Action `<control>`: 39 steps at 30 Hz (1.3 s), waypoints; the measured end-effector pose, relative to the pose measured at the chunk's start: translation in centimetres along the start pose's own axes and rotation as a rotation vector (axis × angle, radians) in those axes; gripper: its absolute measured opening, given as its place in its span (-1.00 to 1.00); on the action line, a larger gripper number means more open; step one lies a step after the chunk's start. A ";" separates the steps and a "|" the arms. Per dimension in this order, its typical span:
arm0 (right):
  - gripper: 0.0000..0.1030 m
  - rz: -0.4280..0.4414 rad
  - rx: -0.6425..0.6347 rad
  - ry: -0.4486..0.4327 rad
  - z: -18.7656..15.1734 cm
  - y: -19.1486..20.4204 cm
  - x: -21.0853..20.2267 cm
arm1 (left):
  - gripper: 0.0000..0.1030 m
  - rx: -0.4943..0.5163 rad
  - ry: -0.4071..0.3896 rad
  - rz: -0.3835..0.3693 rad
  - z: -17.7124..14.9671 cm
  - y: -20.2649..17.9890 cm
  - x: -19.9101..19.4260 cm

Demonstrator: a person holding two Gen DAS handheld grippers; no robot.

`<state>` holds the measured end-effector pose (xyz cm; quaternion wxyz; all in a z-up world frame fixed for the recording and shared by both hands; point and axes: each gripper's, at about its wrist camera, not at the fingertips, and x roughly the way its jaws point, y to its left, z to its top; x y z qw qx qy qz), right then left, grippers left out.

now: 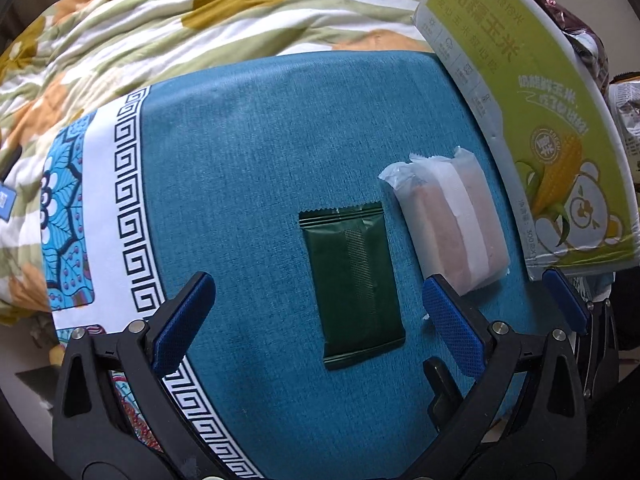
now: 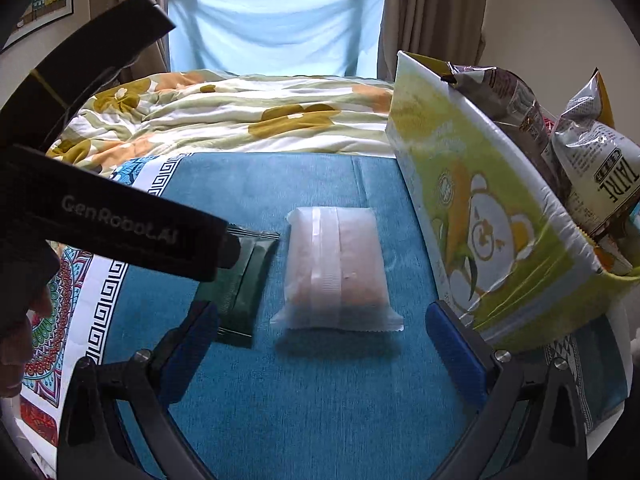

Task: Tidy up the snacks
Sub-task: 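Grasp the dark green packet with the left tool while the right tool grasps the white pastry pack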

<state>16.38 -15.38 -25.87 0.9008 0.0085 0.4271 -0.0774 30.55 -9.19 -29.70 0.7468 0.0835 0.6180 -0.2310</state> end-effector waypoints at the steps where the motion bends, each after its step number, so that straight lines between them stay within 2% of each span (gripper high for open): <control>1: 0.99 -0.005 -0.005 -0.001 0.0 0.0 0.2 | 0.99 0.008 0.009 0.006 0.1 -0.3 0.5; 3: 0.99 -0.013 -0.016 0.001 0.0 0.0 0.7 | 0.96 0.016 0.044 0.026 0.2 -0.9 1.9; 4: 0.98 -0.012 -0.018 0.004 -0.1 -0.1 0.9 | 0.85 0.014 0.057 0.028 0.2 -1.0 2.4; 6: 0.82 -0.013 -0.018 0.021 -0.2 -0.3 1.5 | 0.83 0.040 0.046 0.055 0.1 -1.7 2.7; 12: 0.79 -0.006 -0.018 0.038 0.0 -1.1 2.4 | 0.68 0.066 0.051 0.135 0.1 -1.4 3.0; 15: 0.79 -0.001 -0.017 0.040 -0.1 -1.4 2.7 | 0.65 0.055 0.051 0.137 0.2 -0.5 2.8; 17: 0.79 0.022 -0.020 0.037 -0.1 -1.1 2.8 | 0.50 0.045 0.044 0.138 0.3 0.1 2.4; 23: 0.64 0.028 -0.043 0.048 0.4 -0.4 3.9 | 0.31 0.052 0.037 0.138 0.1 0.5 1.7; 30: 0.49 0.024 -0.046 0.076 1.5 -0.6 5.7 | 0.18 0.078 0.043 0.134 0.2 0.1 1.6; 34: 0.48 0.030 -0.041 0.091 2.0 -0.6 6.3 | -0.13 0.099 0.033 0.133 0.0 -0.6 1.3; 39: 0.46 0.020 -0.053 0.103 2.0 -0.5 6.4 | -0.18 0.107 0.033 0.115 -0.1 -0.7 1.0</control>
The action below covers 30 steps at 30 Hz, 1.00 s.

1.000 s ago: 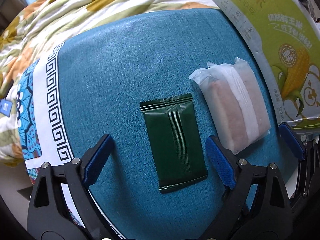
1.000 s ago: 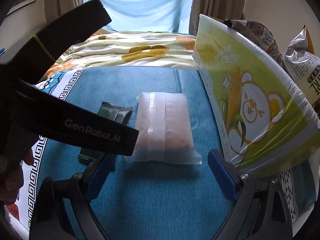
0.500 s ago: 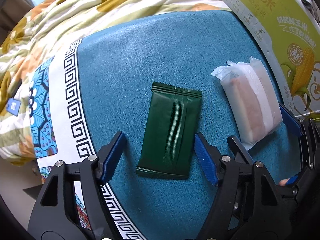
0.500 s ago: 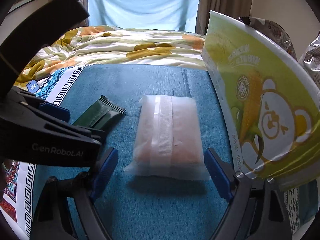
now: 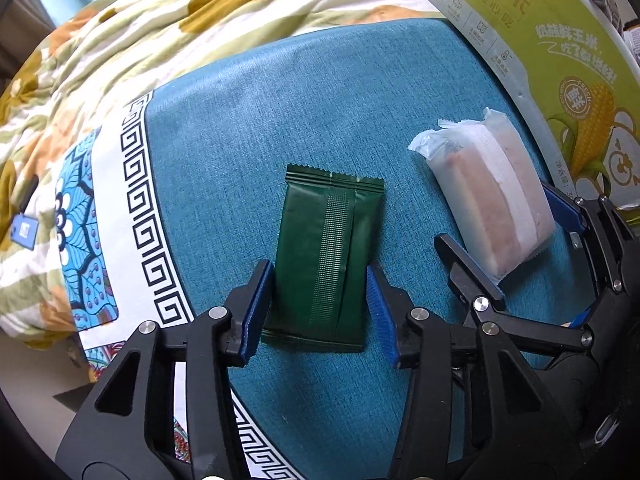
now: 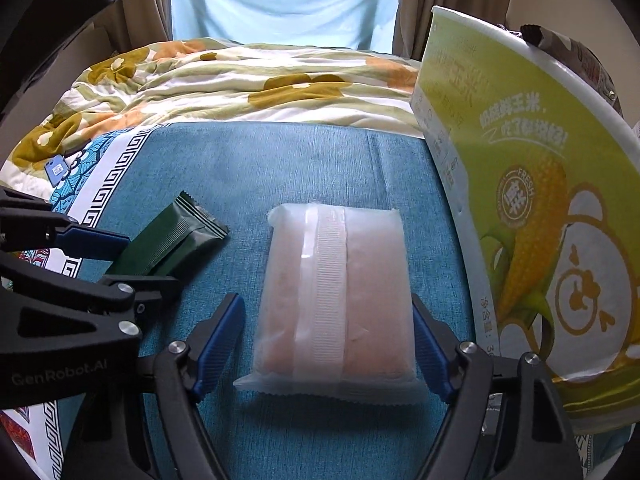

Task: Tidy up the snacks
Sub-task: 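Grasp the dark green packet with the left tool while the right tool grasps the white pastry pack, then carry both packs over the yellow box and release them inside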

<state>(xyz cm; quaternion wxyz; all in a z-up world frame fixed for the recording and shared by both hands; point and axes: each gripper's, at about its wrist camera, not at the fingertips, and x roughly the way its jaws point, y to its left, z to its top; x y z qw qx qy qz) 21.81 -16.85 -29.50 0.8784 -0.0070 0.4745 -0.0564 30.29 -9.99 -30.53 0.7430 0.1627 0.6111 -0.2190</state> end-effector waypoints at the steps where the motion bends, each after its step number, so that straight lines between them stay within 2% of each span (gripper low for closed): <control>1: 0.46 0.000 -0.004 0.002 0.0 0.0 0.1 | -0.18 -0.002 -0.001 -0.006 0.0 0.1 -0.1; 10: 0.43 0.028 0.004 0.010 0.4 -0.1 0.3 | -0.18 -0.068 -0.005 -0.049 -0.7 1.6 -0.6; 11: 0.40 0.029 0.006 0.011 0.3 -0.1 0.3 | -0.18 -0.077 -0.010 -0.055 -0.9 1.9 -0.8; 14: 0.17 0.043 0.001 0.012 0.4 0.1 0.2 | -0.18 -0.099 -0.027 -0.056 -1.3 2.8 -1.5; 17: 0.15 0.047 -0.021 0.022 0.6 0.7 0.1 | -0.18 -0.114 -0.033 -0.051 -1.8 3.5 -2.6; 23: 0.14 0.071 -0.020 0.010 1.2 1.2 -1.8 | -0.18 -0.121 -0.104 -0.051 -2.7 4.6 -7.1; 30: 0.14 0.131 0.047 -0.081 3.2 0.2 -8.6 | -0.18 -0.105 -0.239 -0.097 -1.8 4.4 -15.0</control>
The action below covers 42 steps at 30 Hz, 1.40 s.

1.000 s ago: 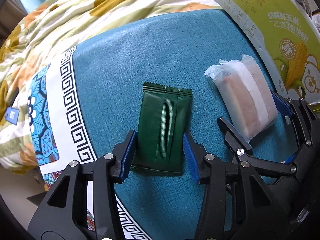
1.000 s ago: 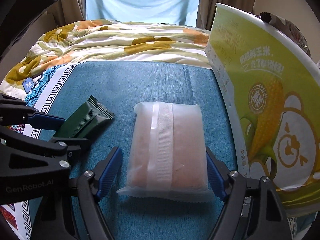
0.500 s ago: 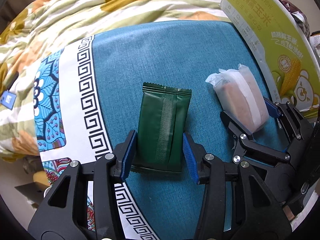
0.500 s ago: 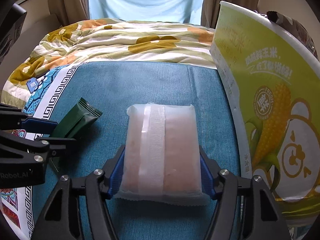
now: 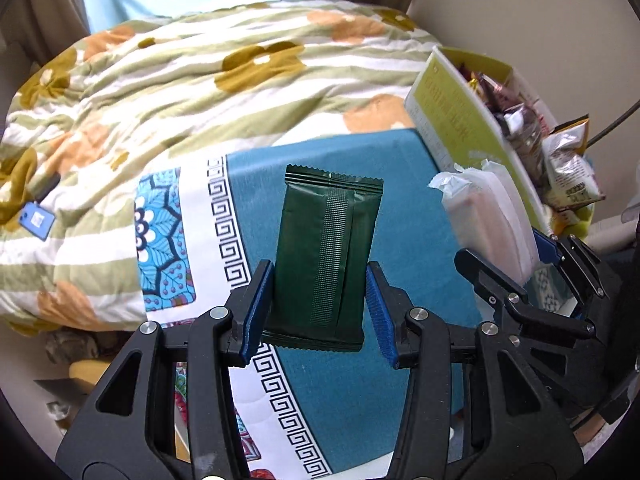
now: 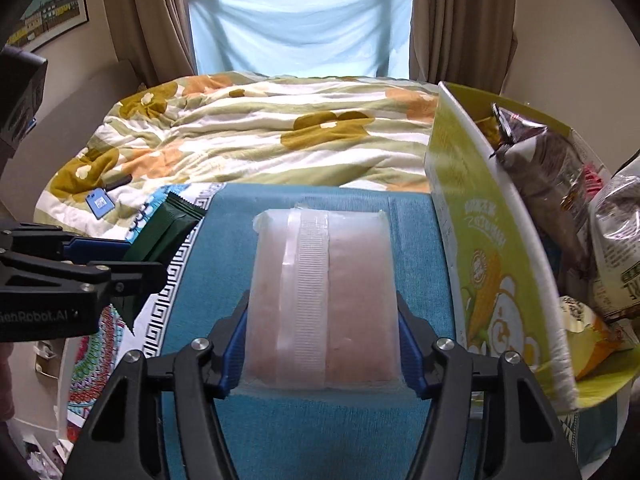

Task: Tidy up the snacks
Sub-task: 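Carry both packs over the yellow box and release them inside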

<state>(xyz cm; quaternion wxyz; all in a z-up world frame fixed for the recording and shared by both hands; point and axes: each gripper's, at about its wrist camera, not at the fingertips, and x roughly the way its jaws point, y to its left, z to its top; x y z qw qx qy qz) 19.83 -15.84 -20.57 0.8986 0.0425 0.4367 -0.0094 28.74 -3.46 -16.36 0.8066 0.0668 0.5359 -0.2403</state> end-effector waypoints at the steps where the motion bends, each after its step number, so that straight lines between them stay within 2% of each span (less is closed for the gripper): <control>1: 0.14 0.007 0.015 -0.011 0.4 -0.3 -1.1 | -0.18 0.010 -0.019 -0.009 0.6 -0.4 -1.0; 7: 0.14 0.004 0.064 -0.077 3.5 -3.0 -8.1 | -0.18 0.081 -0.136 -0.037 5.1 -4.8 -5.3; 14: 0.14 -0.034 0.081 -0.148 6.5 -9.1 -13.0 | -0.18 0.106 -0.211 -0.079 10.3 -12.1 -6.0; 20: 0.14 -0.009 0.088 -0.163 8.9 -16.7 -13.6 | -0.18 0.067 -0.232 -0.084 14.8 -19.8 -3.2; 26: 0.14 0.011 0.034 -0.154 11.1 -23.6 -12.7 | -0.18 0.034 -0.167 -0.058 17.8 -25.6 2.7; 30: 0.14 0.046 0.022 -0.121 11.7 -27.2 -11.6 | -0.15 0.022 -0.140 -0.024 18.2 -27.9 5.1; 31: 0.14 0.051 0.017 -0.113 11.8 -27.9 -11.3 | 0.03 0.027 -0.140 -0.006 18.1 -28.3 5.4; 32: 0.14 0.059 0.015 -0.104 12.0 -28.5 -11.0 | 0.54 0.032 -0.137 0.019 18.0 -28.6 5.6; 33: 0.14 0.068 0.015 -0.096 12.0 -29.1 -10.7 | 0.82 0.031 -0.139 0.045 17.7 -28.7 5.7; 34: 0.14 0.078 0.017 -0.090 12.1 -29.6 -10.4 | 0.99 0.023 -0.157 0.059 17.4 -28.8 5.4; 37: 0.14 0.103 0.020 -0.078 12.1 -30.5 -9.7 | 0.99 -0.021 -0.171 0.032 16.1 -27.7 4.4; 42: 0.14 0.137 0.015 -0.055 12.0 -31.2 -9.0 | 0.99 -0.117 -0.179 0.071 13.5 -25.0 2.8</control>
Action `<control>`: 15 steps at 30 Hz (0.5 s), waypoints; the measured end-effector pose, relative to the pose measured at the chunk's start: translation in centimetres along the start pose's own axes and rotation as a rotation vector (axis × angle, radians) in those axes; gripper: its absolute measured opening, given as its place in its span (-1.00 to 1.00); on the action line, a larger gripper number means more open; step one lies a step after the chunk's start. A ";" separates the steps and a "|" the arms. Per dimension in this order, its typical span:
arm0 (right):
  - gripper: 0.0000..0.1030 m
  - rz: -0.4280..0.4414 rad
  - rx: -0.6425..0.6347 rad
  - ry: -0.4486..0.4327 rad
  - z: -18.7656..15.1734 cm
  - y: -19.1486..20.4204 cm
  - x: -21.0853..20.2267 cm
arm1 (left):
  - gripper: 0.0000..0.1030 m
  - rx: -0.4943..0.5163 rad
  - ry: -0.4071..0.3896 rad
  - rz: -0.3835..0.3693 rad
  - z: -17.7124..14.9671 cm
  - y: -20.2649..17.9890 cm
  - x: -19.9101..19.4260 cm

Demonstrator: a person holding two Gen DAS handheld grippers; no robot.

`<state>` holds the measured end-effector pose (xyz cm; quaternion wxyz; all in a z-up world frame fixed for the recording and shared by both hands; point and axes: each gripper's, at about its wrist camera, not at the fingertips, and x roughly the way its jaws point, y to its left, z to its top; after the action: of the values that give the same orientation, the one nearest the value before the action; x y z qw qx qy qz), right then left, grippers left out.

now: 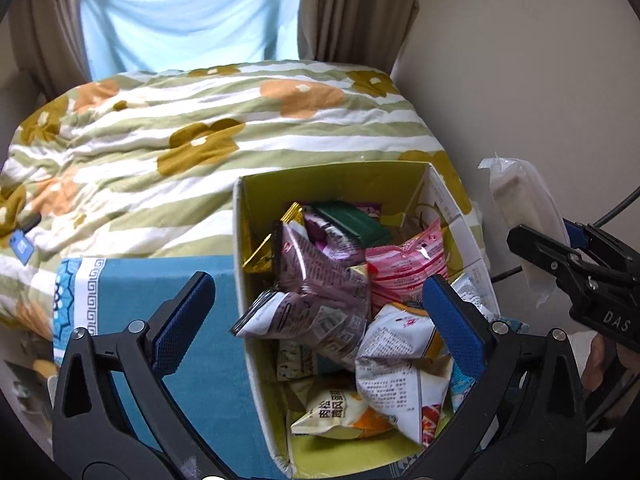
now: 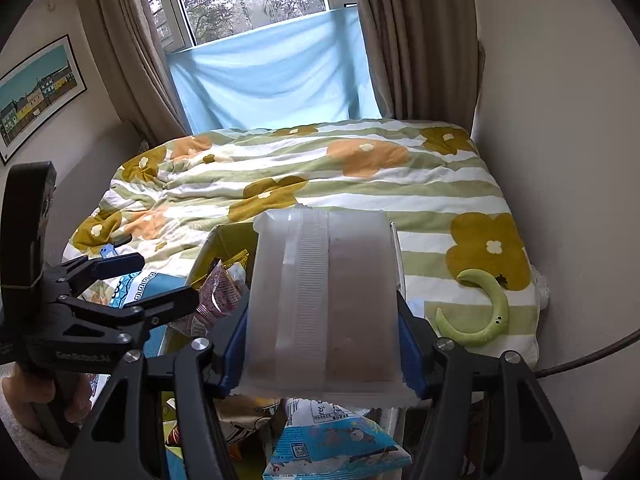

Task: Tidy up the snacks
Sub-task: 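Carry both packs over the yellow box and release them inside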

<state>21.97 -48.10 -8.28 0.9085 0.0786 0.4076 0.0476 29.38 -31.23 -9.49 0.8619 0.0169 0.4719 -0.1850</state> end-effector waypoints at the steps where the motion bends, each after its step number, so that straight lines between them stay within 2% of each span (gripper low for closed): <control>1: 0.14 0.006 0.000 0.004 0.2 -0.1 0.1 | 0.99 -0.012 -0.003 0.007 -0.4 0.6 -0.3; 7: 0.14 0.040 -0.045 0.035 1.9 0.4 1.1 | 0.99 -0.117 -0.006 0.040 -2.0 3.5 -1.4; 11: 0.16 0.079 -0.078 0.085 2.9 1.6 3.7 | 0.99 -0.152 -0.003 0.077 -3.2 5.0 -2.0; 13: 0.31 0.105 -0.070 0.106 2.7 2.1 4.8 | 0.99 -0.162 0.000 0.100 -4.0 5.7 -2.3; 15: 0.90 0.131 -0.062 0.119 2.3 2.4 5.4 | 0.99 -0.169 0.003 0.117 -4.8 6.1 -2.4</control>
<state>27.24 -45.15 -10.34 0.8797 0.0740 0.4531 0.1240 26.40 -23.83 -11.02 0.8688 -0.0280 0.4854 -0.0940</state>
